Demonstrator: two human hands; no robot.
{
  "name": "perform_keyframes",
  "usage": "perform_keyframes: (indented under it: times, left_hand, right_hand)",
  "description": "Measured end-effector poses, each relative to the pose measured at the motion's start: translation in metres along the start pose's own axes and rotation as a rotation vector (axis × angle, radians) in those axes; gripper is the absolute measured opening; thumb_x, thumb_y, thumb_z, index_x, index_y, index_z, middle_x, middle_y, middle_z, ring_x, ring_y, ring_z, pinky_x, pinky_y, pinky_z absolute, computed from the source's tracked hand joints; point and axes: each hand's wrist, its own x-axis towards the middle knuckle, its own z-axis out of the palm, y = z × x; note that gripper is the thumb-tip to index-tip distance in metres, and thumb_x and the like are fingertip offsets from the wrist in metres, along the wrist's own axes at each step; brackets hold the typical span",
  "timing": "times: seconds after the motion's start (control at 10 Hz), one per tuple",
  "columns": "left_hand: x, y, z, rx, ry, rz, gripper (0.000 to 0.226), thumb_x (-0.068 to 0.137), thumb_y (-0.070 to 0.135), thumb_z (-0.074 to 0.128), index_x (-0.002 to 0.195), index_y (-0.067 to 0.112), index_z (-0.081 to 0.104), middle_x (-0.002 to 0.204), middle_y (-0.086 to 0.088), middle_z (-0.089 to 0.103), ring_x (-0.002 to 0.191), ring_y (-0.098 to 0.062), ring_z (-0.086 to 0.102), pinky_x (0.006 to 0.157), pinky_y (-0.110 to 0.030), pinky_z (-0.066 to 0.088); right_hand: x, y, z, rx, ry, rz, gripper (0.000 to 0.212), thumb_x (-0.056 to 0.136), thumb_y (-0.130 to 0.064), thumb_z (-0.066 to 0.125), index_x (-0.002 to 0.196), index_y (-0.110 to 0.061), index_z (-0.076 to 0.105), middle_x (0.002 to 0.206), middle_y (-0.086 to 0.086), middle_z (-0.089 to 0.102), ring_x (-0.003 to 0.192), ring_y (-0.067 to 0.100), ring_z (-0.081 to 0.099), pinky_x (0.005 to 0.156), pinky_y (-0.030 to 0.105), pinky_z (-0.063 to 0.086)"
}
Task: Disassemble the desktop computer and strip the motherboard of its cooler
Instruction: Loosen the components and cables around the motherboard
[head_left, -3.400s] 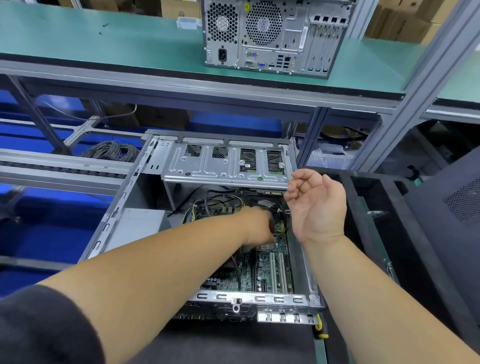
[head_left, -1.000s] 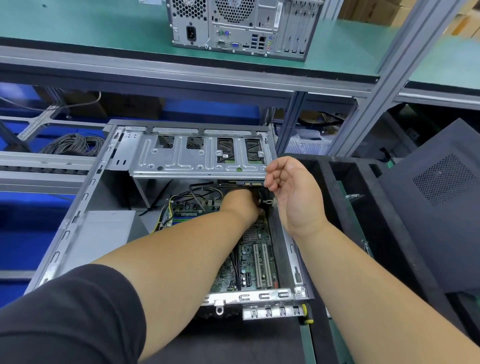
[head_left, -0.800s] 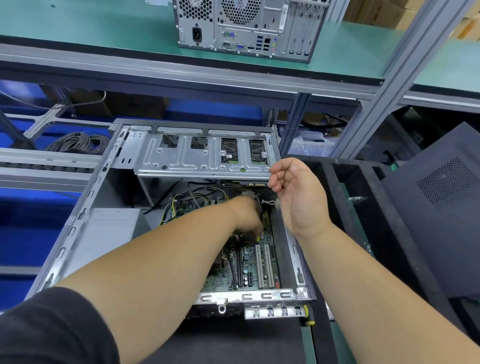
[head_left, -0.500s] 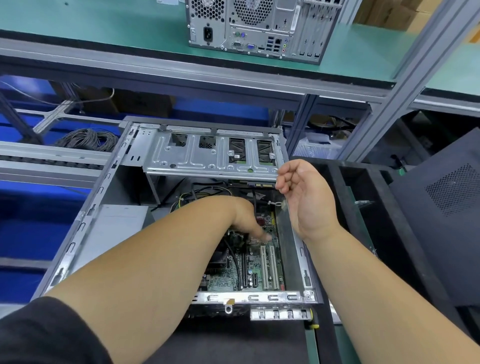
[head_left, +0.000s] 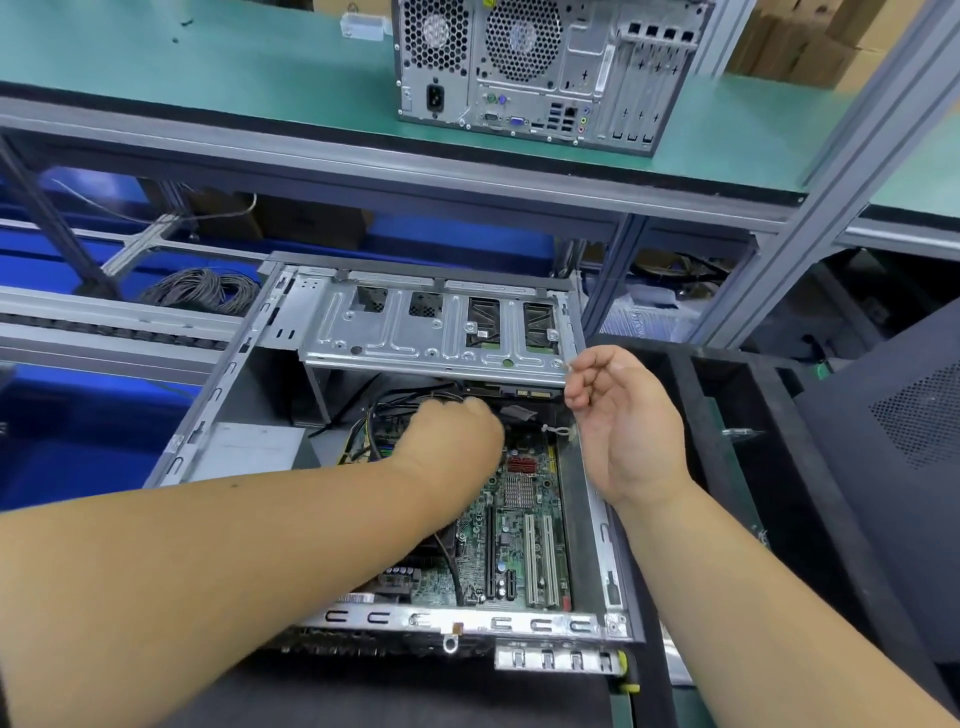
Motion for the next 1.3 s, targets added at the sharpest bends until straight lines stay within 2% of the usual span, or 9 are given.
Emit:
perform_keyframes:
  times: [0.1,0.2,0.5,0.6,0.7,0.8,0.9,1.0,1.3]
  left_hand:
    - [0.001,0.006,0.004,0.011,0.096,0.379,0.042,0.08,0.002,0.062,0.12,0.006,0.051,0.106,-0.011,0.051,0.09,-0.03,0.057,0.076,-0.04,0.048]
    - [0.019,0.016,0.01,-0.105,0.009,0.362,0.047,0.082,0.003,0.062,0.127,0.004,0.048,0.119,-0.014,0.044,0.104,-0.032,0.053,0.084,-0.041,0.048]
    - [0.07,0.037,0.024,-0.586,-0.313,-0.008,0.052,0.089,0.024,0.057,0.137,0.013,0.038,0.136,-0.019,0.044,0.123,-0.037,0.047,0.096,-0.039,0.046]
    - [0.081,0.035,0.036,-0.771,-0.331,-0.075,0.072,0.093,0.033,0.054,0.152,0.023,0.014,0.151,-0.019,0.032,0.137,-0.036,0.035,0.104,-0.037,0.04]
    - [0.092,0.038,0.037,-0.698,-0.225,-0.116,0.041,0.097,0.032,0.047,0.135,0.019,0.044,0.129,-0.015,0.057,0.114,-0.032,0.055,0.081,-0.03,0.04]
    - [0.098,0.041,0.034,-0.62,-0.14,-0.127,0.029,0.1,0.032,0.043,0.119,0.014,0.055,0.121,-0.012,0.058,0.111,-0.029,0.054,0.082,-0.032,0.036]
    - [0.105,0.042,0.037,-0.578,-0.15,-0.14,0.026,0.102,0.031,0.035,0.115,0.015,0.051,0.121,-0.012,0.052,0.113,-0.022,0.049,0.099,-0.034,0.034]
    - [0.101,0.042,0.034,-0.598,-0.152,-0.18,0.034,0.1,0.034,0.041,0.115,0.012,0.061,0.099,-0.007,0.054,0.091,-0.019,0.051,0.091,-0.036,0.044]
    - [0.107,0.045,0.045,-0.539,-0.145,-0.042,0.036,0.102,0.033,0.036,0.118,0.013,0.06,0.122,-0.013,0.061,0.114,-0.029,0.057,0.093,-0.039,0.043]
  right_hand:
    - [-0.001,-0.001,0.004,-0.031,0.005,0.003,0.024,0.08,-0.014,0.034,0.084,-0.007,0.057,0.065,0.0,0.055,0.065,0.013,0.045,0.061,0.022,0.038]
    - [-0.001,-0.003,0.006,-0.039,0.024,0.012,0.024,0.075,-0.015,0.036,0.082,-0.007,0.057,0.064,0.002,0.054,0.064,0.013,0.044,0.062,0.024,0.037]
    - [-0.002,-0.003,0.004,-0.04,0.021,0.0,0.025,0.073,-0.015,0.035,0.081,-0.006,0.057,0.065,0.003,0.053,0.065,0.014,0.043,0.061,0.023,0.037]
    - [-0.002,-0.002,0.005,-0.042,0.012,-0.008,0.025,0.075,-0.014,0.034,0.081,-0.006,0.057,0.064,0.002,0.053,0.064,0.013,0.044,0.061,0.022,0.037]
    - [-0.002,-0.003,0.005,-0.05,0.008,-0.011,0.025,0.075,-0.014,0.034,0.081,-0.006,0.056,0.064,0.002,0.054,0.064,0.014,0.043,0.06,0.022,0.037]
    - [-0.002,-0.002,0.005,-0.06,0.01,-0.009,0.025,0.076,-0.014,0.034,0.081,-0.006,0.057,0.063,0.001,0.054,0.065,0.014,0.042,0.061,0.023,0.036]
    - [-0.002,-0.001,0.005,-0.072,0.008,-0.013,0.025,0.077,-0.014,0.033,0.081,-0.007,0.057,0.063,0.001,0.054,0.064,0.014,0.042,0.062,0.024,0.036]
    - [-0.001,0.0,0.004,-0.088,0.002,-0.02,0.025,0.078,-0.014,0.033,0.081,-0.007,0.057,0.063,0.001,0.054,0.064,0.014,0.043,0.062,0.024,0.036]
    - [-0.001,-0.001,0.007,-0.118,0.02,0.009,0.025,0.073,-0.013,0.035,0.079,-0.007,0.058,0.062,0.001,0.055,0.064,0.015,0.043,0.061,0.024,0.036]
